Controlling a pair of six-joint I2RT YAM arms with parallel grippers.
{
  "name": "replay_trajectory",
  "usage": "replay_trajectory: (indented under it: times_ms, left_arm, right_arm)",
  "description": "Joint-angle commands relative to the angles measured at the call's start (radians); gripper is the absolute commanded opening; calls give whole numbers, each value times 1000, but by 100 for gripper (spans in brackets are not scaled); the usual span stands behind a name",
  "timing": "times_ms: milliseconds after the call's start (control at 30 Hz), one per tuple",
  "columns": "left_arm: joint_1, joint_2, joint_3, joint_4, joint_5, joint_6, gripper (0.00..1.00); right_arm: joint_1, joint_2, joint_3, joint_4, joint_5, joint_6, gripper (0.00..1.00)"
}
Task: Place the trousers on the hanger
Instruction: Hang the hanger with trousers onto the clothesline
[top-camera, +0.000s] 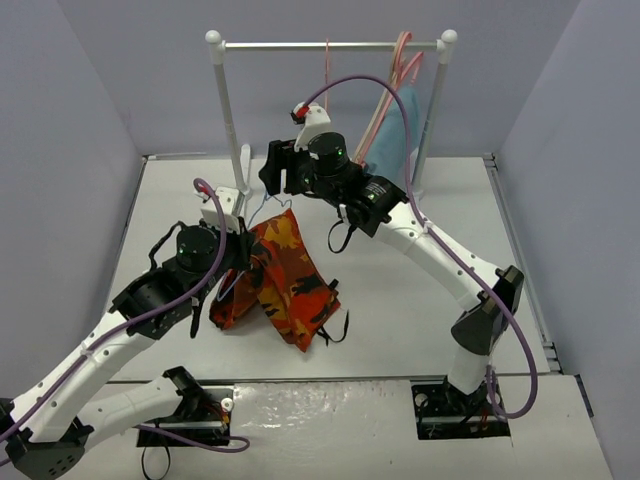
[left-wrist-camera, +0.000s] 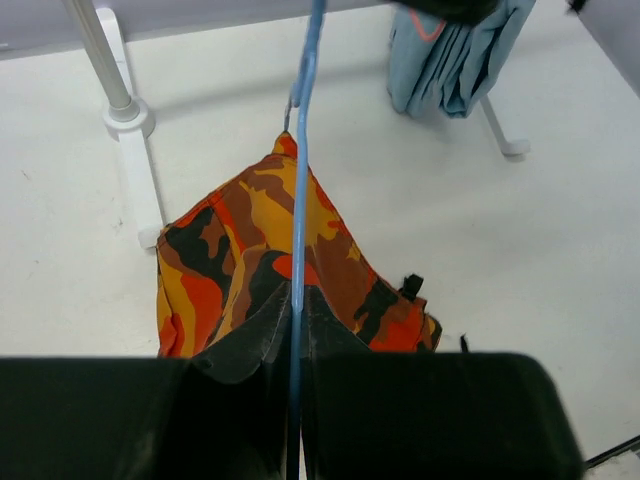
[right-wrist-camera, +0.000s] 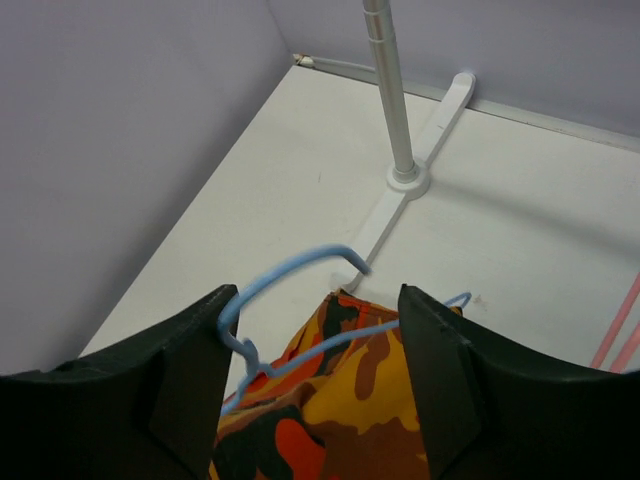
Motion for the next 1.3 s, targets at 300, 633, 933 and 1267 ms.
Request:
replay_trajectory:
  times_ms: [300, 633, 933, 1267]
  left_arm:
    - [10, -191, -224, 359, -32, 73, 0]
    - [13, -173, -276, 512, -18, 14, 0]
    - [14, -157, -282, 553, -22, 1, 0]
    - [15, -166, -291, 564, -37, -10, 0]
  right_arm:
    - [-152, -286, -284, 86, -255, -86, 50]
    - [-28, -290, -566, 295, -492, -136, 46]
    - [78, -206, -615, 384, -404, -211, 47]
    - [125, -125, -584, 389, -353, -252, 46]
